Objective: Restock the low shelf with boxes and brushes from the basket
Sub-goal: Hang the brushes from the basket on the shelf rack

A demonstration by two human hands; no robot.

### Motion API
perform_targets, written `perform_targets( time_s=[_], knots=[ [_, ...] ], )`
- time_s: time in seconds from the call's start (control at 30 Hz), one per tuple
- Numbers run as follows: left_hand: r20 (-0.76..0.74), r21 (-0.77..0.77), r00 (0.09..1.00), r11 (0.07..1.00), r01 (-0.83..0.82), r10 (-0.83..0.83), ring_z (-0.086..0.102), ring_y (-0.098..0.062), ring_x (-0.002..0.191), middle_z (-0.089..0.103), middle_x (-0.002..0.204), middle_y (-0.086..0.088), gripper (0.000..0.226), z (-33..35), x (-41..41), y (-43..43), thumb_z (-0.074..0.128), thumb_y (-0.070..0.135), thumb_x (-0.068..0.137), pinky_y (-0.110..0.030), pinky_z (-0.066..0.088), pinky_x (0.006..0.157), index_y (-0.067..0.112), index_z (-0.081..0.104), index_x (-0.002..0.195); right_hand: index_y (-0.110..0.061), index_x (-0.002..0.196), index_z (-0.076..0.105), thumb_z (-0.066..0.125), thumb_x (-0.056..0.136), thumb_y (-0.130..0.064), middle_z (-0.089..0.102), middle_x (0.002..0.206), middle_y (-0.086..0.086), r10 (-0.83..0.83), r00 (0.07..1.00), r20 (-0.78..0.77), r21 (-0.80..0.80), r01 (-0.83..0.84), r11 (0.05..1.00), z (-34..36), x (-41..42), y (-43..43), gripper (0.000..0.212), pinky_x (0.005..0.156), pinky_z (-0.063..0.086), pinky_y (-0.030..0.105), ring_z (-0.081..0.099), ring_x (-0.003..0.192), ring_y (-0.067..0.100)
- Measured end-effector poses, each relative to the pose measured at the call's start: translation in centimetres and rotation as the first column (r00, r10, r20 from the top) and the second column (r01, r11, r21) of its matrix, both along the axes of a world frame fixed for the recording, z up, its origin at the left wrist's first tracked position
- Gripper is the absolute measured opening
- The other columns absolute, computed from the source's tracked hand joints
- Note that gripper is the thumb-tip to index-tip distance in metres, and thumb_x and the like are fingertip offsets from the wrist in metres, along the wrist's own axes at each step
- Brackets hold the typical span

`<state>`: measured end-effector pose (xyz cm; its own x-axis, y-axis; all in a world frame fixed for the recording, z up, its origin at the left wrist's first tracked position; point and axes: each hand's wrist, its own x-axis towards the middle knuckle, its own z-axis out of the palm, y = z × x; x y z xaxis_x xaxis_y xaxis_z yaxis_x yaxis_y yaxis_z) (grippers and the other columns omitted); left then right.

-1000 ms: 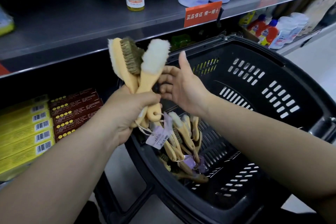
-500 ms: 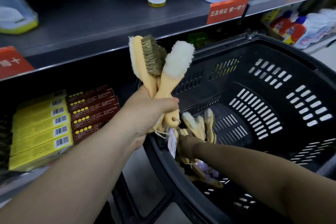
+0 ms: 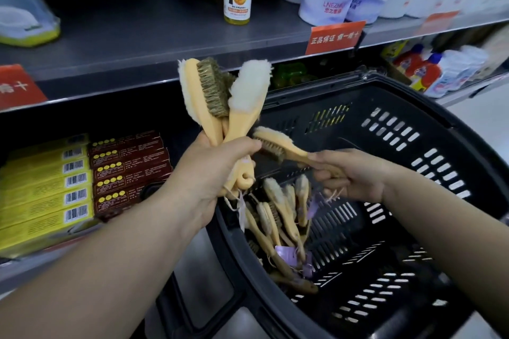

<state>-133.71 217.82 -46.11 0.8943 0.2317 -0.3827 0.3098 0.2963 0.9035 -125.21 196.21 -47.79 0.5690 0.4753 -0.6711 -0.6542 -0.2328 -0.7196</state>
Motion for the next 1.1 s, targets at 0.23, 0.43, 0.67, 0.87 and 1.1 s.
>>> perform_targets(
  time_s=[0.23, 0.43, 0.67, 0.87, 1.1],
  knots=[
    [0.011, -0.092, 0.995, 0.991, -0.095, 0.096, 0.065, -0.008, 0.060, 0.068, 0.078, 0.003, 0.035, 0.5, -0.2, -1.0, 0.072, 0.024, 0.077, -0.019, 0.044, 0.040, 0.023, 0.057, 0.109, -0.007, 0.100, 0.069, 0.049, 0.082, -0.024, 0.060, 0.077, 0.002, -0.035, 0.999, 0.041, 0.268, 0.022, 0.963, 2.1, -1.6, 0.6, 0.032, 0.066, 0.057, 0.031, 0.057, 0.061, 0.013],
    [0.013, -0.156, 1.000, 0.988, 0.014, -0.012, 0.065, -0.011, 0.085, 0.070, 0.101, 0.005, 0.045, 0.6, -1.0, -2.5, 0.069, 0.033, 0.080, -0.026, 0.051, 0.067, 0.027, 0.054, 0.122, -0.008, 0.111, 0.060, 0.053, 0.082, -0.014, 0.069, 0.081, 0.004, -0.050, 0.965, 0.256, 0.364, -0.048, 0.930, 3.5, -3.2, 3.0, 0.031, 0.065, 0.056, 0.025, 0.065, 0.071, 0.012],
    [0.147, -0.103, 0.984, 0.988, 0.115, -0.099, 0.066, -0.011, 0.103, 0.070, 0.111, 0.008, 0.060, 0.8, -1.4, -2.6, 0.067, 0.052, 0.058, -0.035, 0.050, 0.093, 0.036, 0.051, 0.114, -0.001, 0.111, 0.061, 0.051, 0.091, -0.003, 0.069, 0.090, 0.011, -0.071, 0.895, 0.441, 0.216, -0.029, 0.976, 4.1, -4.4, 5.1, 0.022, 0.063, 0.055, 0.029, 0.067, 0.076, 0.019],
    [0.199, -0.049, 0.969, 0.986, 0.158, -0.145, 0.066, -0.009, 0.101, 0.070, 0.111, 0.005, 0.079, 0.6, -1.3, -2.4, 0.073, 0.042, 0.053, -0.025, 0.053, 0.079, 0.025, 0.048, 0.126, 0.001, 0.107, 0.061, 0.048, 0.092, -0.007, 0.069, 0.105, 0.019, -0.146, 0.885, 0.443, 0.172, 0.076, 0.982, 3.7, -4.6, 6.4, 0.022, 0.086, 0.055, 0.043, 0.066, 0.096, 0.031],
    [0.102, -0.087, 0.987, 0.988, 0.131, -0.122, 0.063, -0.007, 0.060, 0.071, 0.090, 0.002, 0.055, 0.7, -1.3, -1.9, 0.071, 0.043, 0.067, -0.022, 0.045, 0.043, 0.030, 0.052, 0.117, -0.004, 0.113, 0.060, 0.046, 0.095, -0.012, 0.069, 0.108, 0.013, -0.165, 0.912, 0.375, 0.301, 0.049, 0.952, 3.5, -4.4, 6.8, 0.025, 0.084, 0.055, 0.035, 0.066, 0.096, 0.024]
  ],
)
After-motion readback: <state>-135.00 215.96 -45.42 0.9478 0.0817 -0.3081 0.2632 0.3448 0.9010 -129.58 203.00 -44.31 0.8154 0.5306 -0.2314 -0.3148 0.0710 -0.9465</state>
